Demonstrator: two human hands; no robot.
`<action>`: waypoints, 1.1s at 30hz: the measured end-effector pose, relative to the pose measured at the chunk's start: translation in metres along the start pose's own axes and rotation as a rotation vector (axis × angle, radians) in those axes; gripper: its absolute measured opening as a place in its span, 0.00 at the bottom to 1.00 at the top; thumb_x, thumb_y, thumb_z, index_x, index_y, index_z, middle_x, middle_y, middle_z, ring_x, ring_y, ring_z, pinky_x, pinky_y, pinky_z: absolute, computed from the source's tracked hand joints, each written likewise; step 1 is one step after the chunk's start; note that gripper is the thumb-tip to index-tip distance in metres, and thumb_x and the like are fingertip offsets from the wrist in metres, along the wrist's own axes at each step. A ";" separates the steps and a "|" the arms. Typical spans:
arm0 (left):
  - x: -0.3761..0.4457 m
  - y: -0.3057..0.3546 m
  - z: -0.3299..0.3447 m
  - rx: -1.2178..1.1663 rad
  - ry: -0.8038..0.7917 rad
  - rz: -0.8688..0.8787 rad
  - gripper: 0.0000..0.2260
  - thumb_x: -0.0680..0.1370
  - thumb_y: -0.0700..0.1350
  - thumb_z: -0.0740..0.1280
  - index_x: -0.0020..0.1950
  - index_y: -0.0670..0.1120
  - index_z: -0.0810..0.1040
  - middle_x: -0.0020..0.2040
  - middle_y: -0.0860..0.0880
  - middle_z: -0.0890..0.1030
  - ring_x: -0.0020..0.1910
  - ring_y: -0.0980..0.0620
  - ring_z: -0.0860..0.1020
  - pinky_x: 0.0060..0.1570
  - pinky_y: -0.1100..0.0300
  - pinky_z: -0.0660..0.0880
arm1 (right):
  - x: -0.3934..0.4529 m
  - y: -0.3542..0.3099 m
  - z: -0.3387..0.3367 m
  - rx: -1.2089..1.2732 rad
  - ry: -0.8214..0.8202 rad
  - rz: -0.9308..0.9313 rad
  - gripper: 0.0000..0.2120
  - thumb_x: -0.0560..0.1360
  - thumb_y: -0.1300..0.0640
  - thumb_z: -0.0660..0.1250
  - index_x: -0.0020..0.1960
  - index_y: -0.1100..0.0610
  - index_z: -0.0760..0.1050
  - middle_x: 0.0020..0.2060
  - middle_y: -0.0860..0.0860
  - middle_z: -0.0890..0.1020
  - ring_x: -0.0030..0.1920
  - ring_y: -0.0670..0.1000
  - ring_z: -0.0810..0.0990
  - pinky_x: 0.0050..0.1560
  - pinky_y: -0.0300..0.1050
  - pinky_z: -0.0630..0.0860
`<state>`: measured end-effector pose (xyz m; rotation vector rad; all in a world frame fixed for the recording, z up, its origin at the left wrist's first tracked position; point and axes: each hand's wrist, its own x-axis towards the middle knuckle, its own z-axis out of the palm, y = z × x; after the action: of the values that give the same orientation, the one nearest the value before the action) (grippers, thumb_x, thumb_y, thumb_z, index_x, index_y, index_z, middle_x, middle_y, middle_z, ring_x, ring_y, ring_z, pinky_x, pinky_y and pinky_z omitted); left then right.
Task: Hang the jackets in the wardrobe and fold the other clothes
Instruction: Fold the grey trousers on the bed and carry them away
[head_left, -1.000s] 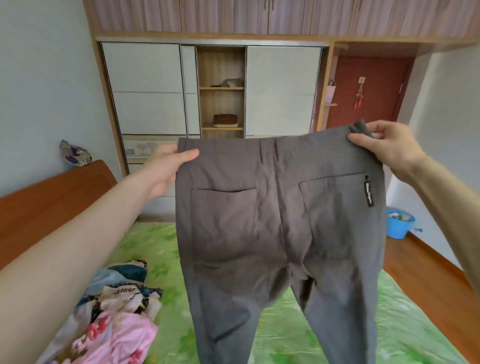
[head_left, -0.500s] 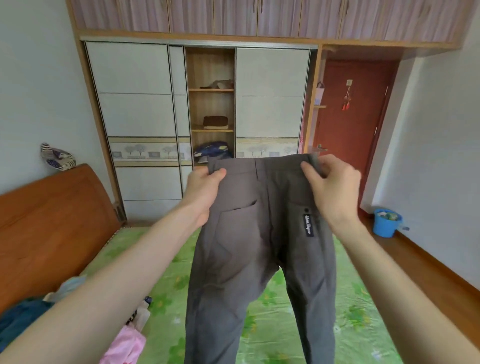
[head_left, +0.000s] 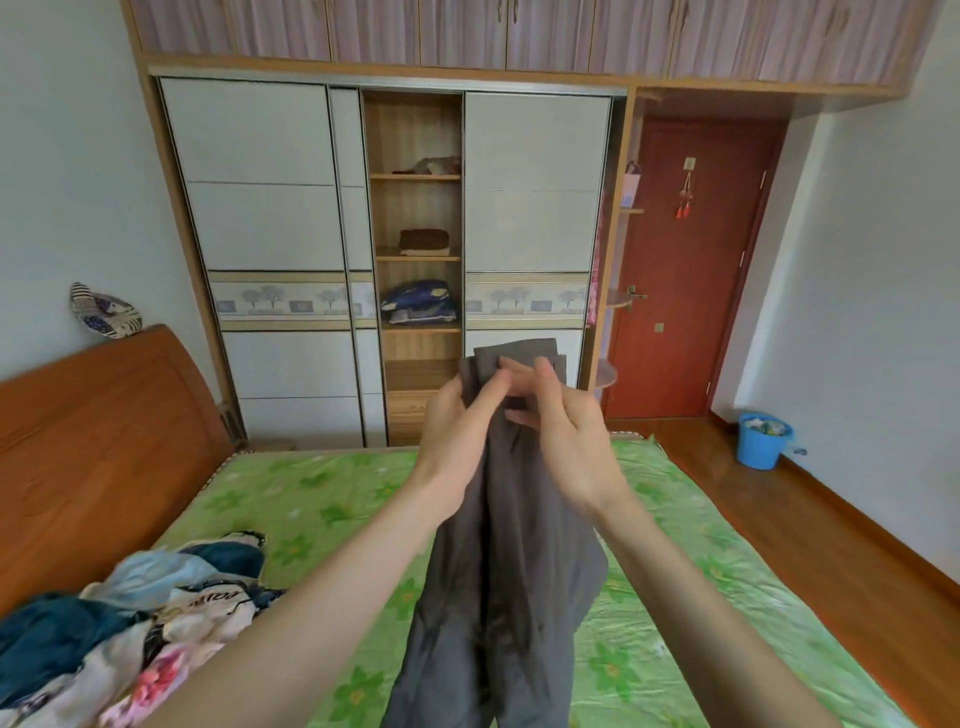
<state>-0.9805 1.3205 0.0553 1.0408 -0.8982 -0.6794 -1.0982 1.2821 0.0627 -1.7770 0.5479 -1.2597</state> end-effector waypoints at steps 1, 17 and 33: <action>0.001 0.001 -0.003 -0.010 0.035 -0.011 0.07 0.84 0.43 0.67 0.55 0.46 0.86 0.53 0.47 0.88 0.58 0.47 0.85 0.64 0.49 0.78 | 0.001 0.003 -0.004 0.054 -0.017 0.022 0.23 0.89 0.51 0.52 0.64 0.60 0.83 0.61 0.48 0.85 0.63 0.43 0.82 0.61 0.51 0.82; 0.028 0.054 -0.049 0.224 -0.106 0.066 0.06 0.78 0.40 0.75 0.53 0.48 0.86 0.50 0.50 0.89 0.49 0.51 0.87 0.52 0.54 0.81 | 0.048 0.000 -0.071 -0.289 -0.225 -0.257 0.26 0.74 0.60 0.78 0.67 0.51 0.72 0.62 0.45 0.78 0.60 0.43 0.78 0.61 0.39 0.75; 0.026 0.063 -0.074 0.282 -0.162 0.172 0.08 0.81 0.36 0.70 0.59 0.46 0.82 0.53 0.44 0.88 0.51 0.49 0.85 0.55 0.57 0.82 | 0.037 -0.009 -0.103 -0.482 -0.319 -0.179 0.27 0.78 0.45 0.73 0.32 0.63 0.71 0.27 0.51 0.69 0.28 0.46 0.67 0.32 0.46 0.64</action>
<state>-0.8996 1.3540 0.1052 1.1522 -1.2361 -0.5066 -1.1789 1.2182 0.1016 -2.4230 0.5461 -0.9785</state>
